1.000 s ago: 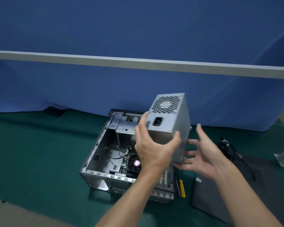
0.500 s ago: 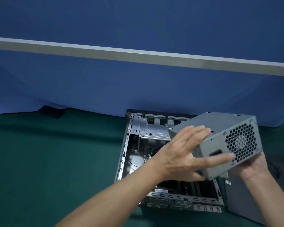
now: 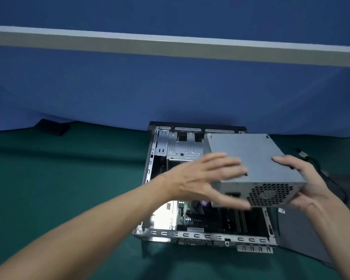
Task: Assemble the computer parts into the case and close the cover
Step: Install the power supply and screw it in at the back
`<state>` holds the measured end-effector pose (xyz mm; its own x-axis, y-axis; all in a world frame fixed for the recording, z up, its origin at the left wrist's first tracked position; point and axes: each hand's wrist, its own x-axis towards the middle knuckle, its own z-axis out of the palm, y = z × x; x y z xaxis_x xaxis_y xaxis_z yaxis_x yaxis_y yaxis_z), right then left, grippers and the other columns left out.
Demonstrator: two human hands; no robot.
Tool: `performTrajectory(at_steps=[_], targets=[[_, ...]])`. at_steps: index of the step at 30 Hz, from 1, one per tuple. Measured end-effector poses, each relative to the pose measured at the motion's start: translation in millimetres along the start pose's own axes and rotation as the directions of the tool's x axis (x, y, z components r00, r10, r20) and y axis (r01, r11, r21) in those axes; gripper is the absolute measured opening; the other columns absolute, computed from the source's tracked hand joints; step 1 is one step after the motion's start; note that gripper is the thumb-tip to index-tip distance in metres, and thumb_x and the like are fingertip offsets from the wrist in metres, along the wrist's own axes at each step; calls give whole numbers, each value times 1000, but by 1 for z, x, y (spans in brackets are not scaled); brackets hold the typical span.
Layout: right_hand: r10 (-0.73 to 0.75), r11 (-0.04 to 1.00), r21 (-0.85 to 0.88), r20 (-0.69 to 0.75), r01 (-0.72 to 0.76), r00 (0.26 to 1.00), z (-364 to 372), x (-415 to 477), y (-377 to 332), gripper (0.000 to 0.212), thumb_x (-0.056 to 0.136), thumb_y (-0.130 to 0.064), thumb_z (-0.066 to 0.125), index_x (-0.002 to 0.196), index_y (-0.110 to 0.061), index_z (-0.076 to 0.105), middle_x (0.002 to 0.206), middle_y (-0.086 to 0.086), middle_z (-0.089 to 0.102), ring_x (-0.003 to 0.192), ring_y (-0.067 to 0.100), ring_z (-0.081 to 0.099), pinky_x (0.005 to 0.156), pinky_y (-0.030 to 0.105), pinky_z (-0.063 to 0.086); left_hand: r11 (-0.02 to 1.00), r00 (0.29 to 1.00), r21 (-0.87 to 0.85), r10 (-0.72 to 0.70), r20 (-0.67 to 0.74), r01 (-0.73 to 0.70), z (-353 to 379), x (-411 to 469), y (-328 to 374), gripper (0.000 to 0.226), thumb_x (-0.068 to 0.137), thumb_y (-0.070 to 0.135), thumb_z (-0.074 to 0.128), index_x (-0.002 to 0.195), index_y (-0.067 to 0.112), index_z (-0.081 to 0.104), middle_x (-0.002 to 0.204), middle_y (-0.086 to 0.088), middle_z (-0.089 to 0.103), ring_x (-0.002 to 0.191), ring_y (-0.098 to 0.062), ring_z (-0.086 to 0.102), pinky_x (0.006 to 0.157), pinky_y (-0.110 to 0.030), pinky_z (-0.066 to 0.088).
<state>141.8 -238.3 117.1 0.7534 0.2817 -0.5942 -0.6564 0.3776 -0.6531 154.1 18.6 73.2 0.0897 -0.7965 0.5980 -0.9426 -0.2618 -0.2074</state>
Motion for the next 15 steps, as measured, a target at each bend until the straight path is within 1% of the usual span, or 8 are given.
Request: performTrajectory(at_steps=[2, 4, 6, 7, 9, 10, 12, 15], targets=[[-88, 990, 105, -22, 90, 996, -3, 6, 3, 22, 68, -25, 63, 84, -15, 75, 94, 9, 71, 75, 29, 68, 71, 45, 53, 962, 961, -18, -271, 58, 273, 2, -13, -7, 75, 82, 14, 67, 140, 33, 24, 148, -10, 22, 139, -30, 29, 111, -49, 32], [-157, 965, 204, -47, 163, 987, -8, 11, 3, 22, 66, -27, 65, 84, -18, 74, 93, 7, 71, 74, 26, 69, 71, 44, 53, 726, 736, -153, -677, 13, 670, 8, -28, 1, 63, 83, 27, 68, 133, 25, 30, 143, -13, 29, 133, -24, 38, 108, -41, 39], [-205, 938, 272, -59, 214, 977, -12, 16, 0, 20, 63, -31, 67, 77, -20, 76, 88, 4, 71, 72, 23, 69, 70, 43, 54, 243, 276, -255, -956, 103, 936, 16, -38, 18, 49, 90, 29, 61, 131, 22, 34, 114, -3, 53, 98, -6, 57, 86, -31, 52], [-220, 928, 296, -59, 227, 974, -15, 20, -1, 19, 63, -33, 67, 74, -21, 77, 85, 2, 71, 71, 22, 68, 71, 43, 54, 3, 50, -221, -977, 207, 975, 22, -45, 25, 40, 93, 29, 57, 127, 17, 40, 97, 2, 58, 79, -4, 58, 72, -28, 53], [-234, 910, 338, -56, 239, 971, -21, 26, -3, 18, 65, -38, 67, 72, -24, 76, 83, -1, 70, 72, 20, 68, 74, 42, 53, -421, -347, -66, -817, 461, 904, 40, -59, 35, 36, 97, 25, 54, 127, 9, 43, 90, 0, 61, 69, -8, 61, 66, -31, 56], [-242, 902, 354, -56, 246, 969, -23, 28, -3, 18, 65, -40, 67, 72, -25, 75, 83, -3, 70, 73, 19, 67, 74, 41, 52, -573, -469, -10, -681, 562, 820, 46, -65, 39, 43, 97, 24, 53, 134, 7, 37, 103, -7, 62, 77, -14, 65, 73, -35, 59], [-252, 895, 366, -54, 254, 966, -28, 33, -3, 18, 65, -42, 67, 71, -26, 74, 83, -6, 69, 74, 18, 67, 74, 39, 53, -688, -544, 70, -503, 672, 722, 59, -74, 47, 60, 98, 18, 49, 148, 12, 16, 133, -20, 50, 100, -28, 64, 85, -41, 57], [-241, 905, 353, -37, 238, 970, -32, 39, -3, 20, 64, -43, 67, 72, -26, 74, 83, -6, 69, 74, 17, 67, 72, 38, 52, -737, -558, 58, -455, 694, 673, 74, -84, 52, 80, 94, 5, 47, 152, 23, -5, 152, -22, 29, 125, -36, 48, 100, -43, 48]])
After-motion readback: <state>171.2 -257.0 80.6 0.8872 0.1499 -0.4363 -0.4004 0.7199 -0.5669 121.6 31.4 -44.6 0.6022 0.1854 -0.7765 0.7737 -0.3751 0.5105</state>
